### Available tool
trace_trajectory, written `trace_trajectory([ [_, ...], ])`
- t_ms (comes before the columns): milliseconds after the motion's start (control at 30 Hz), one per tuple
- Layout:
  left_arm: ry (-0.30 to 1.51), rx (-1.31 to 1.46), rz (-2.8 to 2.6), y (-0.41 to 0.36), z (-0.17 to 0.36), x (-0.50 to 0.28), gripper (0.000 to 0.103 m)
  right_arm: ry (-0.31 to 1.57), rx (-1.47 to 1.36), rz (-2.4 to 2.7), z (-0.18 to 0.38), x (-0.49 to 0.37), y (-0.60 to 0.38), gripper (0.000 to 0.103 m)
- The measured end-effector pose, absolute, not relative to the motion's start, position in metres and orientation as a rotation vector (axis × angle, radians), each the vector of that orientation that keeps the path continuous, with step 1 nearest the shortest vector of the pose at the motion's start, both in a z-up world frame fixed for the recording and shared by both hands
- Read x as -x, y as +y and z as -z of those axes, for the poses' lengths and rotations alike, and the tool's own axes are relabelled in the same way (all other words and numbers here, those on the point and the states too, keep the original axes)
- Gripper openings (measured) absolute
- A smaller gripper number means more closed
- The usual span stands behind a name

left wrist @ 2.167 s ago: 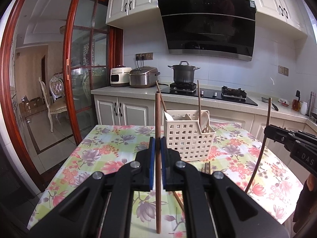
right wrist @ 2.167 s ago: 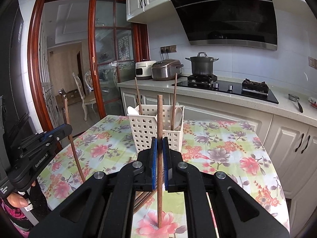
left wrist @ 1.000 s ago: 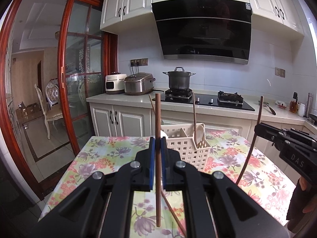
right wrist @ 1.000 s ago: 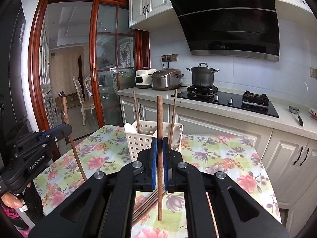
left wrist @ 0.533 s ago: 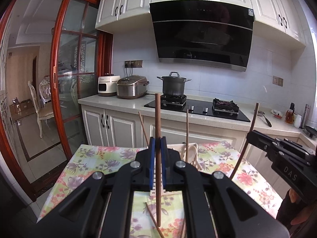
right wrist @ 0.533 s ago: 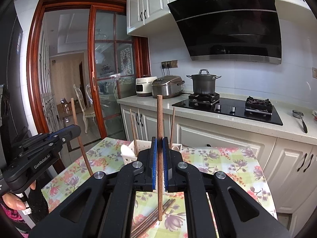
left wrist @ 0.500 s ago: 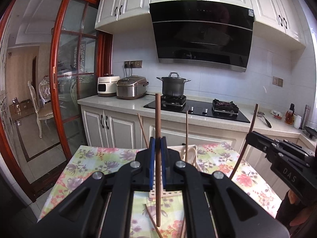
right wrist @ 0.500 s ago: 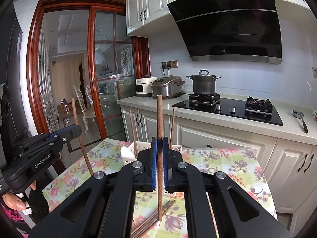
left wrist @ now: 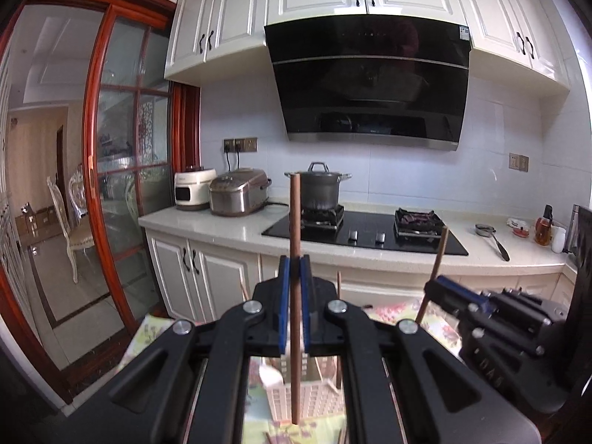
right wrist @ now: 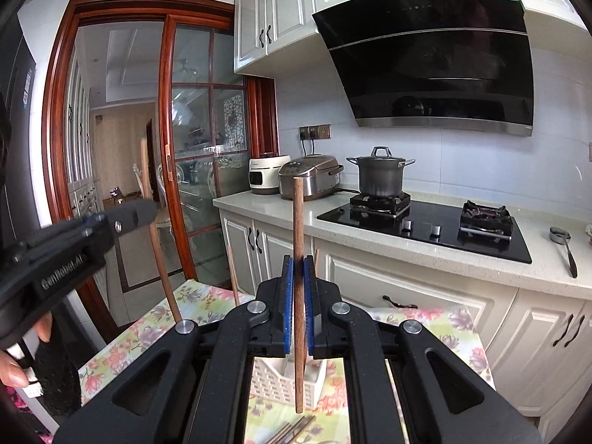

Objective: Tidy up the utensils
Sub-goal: 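Lower the chopsticks into the caddy and open both tools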

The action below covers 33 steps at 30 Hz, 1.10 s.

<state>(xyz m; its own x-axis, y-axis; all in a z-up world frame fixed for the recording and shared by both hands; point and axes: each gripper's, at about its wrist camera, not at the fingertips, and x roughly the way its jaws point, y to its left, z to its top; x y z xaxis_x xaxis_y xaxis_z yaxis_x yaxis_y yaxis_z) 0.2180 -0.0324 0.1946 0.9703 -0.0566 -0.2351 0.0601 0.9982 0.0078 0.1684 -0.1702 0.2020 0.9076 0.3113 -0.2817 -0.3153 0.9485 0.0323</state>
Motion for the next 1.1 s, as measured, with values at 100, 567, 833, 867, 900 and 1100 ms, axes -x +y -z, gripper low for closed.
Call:
trace_trajectory([
  [100, 0.233, -0.003, 0.056, -0.032, -0.205, -0.234, 0.006, 0.28, 0.024, -0.328, -0.21, -0.182, -0.167, 0.006],
  [567, 0.323, 0.067, 0.047, -0.01, -0.177, -0.309, 0.006, 0.335, -0.023, -0.381, -0.181, -0.236, -0.156, 0.006],
  [833, 0.436, 0.086, 0.057, -0.002, -0.118, -0.331, 0.006, 0.463, -0.034, -0.406, -0.133, -0.263, -0.147, 0.006],
  [867, 0.446, 0.088, 0.057, -0.001, -0.111, -0.333, 0.006, 0.48, -0.038, -0.411, -0.128, -0.265, -0.146, 0.006],
  [900, 0.455, 0.093, 0.057, 0.001, -0.106, -0.334, 0.006, 0.493, -0.041, -0.415, -0.124, -0.268, -0.146, 0.006],
  [1100, 0.483, 0.102, 0.044, 0.011, -0.085, -0.334, 0.007, 0.53, -0.059, -0.413, -0.109, -0.274, -0.146, 0.01],
])
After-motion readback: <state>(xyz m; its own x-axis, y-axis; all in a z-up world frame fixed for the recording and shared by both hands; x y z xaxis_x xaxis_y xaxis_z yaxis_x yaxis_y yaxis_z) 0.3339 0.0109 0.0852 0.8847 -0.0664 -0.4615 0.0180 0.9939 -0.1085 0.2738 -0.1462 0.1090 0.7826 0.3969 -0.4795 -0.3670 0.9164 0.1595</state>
